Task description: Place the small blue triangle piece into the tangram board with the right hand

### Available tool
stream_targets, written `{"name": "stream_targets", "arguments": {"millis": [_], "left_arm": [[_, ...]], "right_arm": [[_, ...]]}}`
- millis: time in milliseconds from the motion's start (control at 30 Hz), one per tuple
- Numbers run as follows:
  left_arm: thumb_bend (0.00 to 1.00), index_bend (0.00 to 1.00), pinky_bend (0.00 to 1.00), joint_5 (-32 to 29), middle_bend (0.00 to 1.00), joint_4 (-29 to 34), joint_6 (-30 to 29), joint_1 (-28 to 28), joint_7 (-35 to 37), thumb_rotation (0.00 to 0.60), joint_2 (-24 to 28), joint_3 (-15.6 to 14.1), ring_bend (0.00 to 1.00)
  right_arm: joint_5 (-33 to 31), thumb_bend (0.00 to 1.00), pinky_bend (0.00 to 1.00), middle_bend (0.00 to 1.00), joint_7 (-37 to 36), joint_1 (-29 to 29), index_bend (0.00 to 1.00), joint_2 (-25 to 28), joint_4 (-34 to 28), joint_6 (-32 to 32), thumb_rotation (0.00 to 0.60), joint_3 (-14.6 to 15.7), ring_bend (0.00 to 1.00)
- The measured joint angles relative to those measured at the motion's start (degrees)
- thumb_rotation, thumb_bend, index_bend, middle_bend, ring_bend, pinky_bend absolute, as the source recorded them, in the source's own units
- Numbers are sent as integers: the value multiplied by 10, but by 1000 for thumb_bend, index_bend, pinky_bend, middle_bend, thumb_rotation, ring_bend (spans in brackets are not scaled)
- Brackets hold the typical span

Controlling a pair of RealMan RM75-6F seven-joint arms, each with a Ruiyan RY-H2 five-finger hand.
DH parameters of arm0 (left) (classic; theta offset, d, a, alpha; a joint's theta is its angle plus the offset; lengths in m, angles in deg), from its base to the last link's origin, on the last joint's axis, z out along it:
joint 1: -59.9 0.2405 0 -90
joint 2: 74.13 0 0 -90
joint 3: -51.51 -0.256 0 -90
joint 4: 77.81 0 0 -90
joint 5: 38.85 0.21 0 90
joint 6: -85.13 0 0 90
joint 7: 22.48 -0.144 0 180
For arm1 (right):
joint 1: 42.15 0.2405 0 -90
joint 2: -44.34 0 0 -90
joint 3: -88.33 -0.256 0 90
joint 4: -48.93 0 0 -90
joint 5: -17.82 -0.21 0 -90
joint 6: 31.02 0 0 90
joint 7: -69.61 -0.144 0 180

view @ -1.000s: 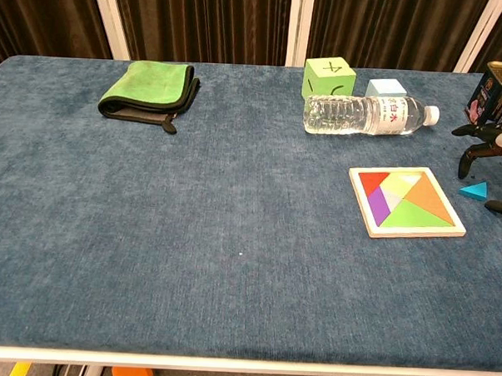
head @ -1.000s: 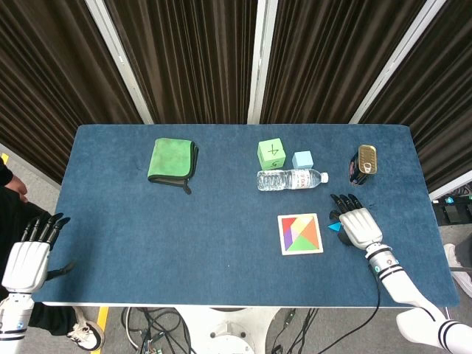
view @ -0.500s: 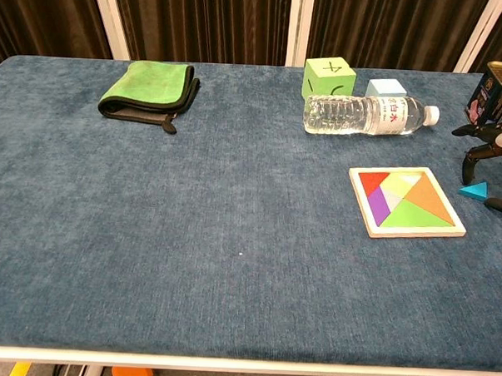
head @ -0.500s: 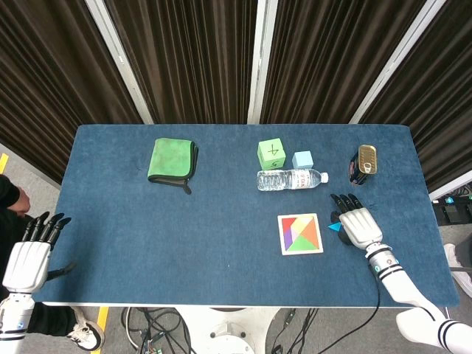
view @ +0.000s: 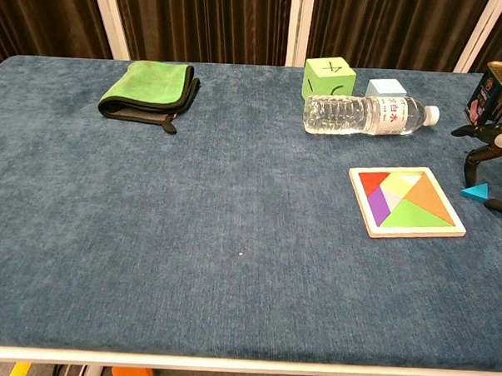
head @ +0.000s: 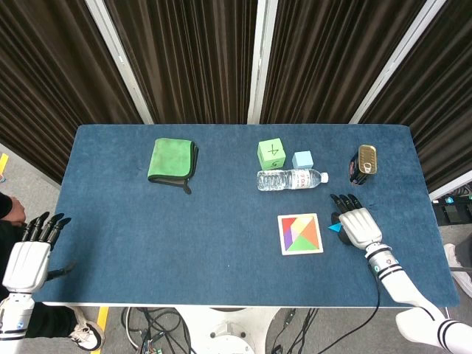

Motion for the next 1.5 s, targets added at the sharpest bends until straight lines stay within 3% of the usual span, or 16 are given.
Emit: {"name": "stream_targets", "arguments": {"millis": [400,700,933,1133,1333,1500], "left_arm": [[0,166,114,1,124,-3,-3,1,5,600,0,0,12],[0,168,114,3,125,-4,-5,2,11,600,4,-1,12],[0,168,114,3,125,-11,-6,4,21,600,5,-2,12],[0,168,114,1,125,-19,-5,4,32,600,4,-1,12],[0,168,114,1,124,-30,-4,4,46,600,2,-2,12],[0,168,115,0,125,-38,-4,5,57,600,2,-1,12]], "right_arm": [[2,271,0,0,-17,-1,511,12,-22,-22,600,-9,0],[-48,271,0,0,-8,15,548,36,-95,11,600,-37,0],[-137,270,0,0,50,55,565,66,-153,88,600,-62,0],[-239,271,0,0,121,86,567,80,-192,117,600,-69,0],[-355,271,0,0,214,112,567,77,-232,95,600,-59,0],[-412,284,0,0,259,125,577,56,-254,44,600,-51,0]]}}
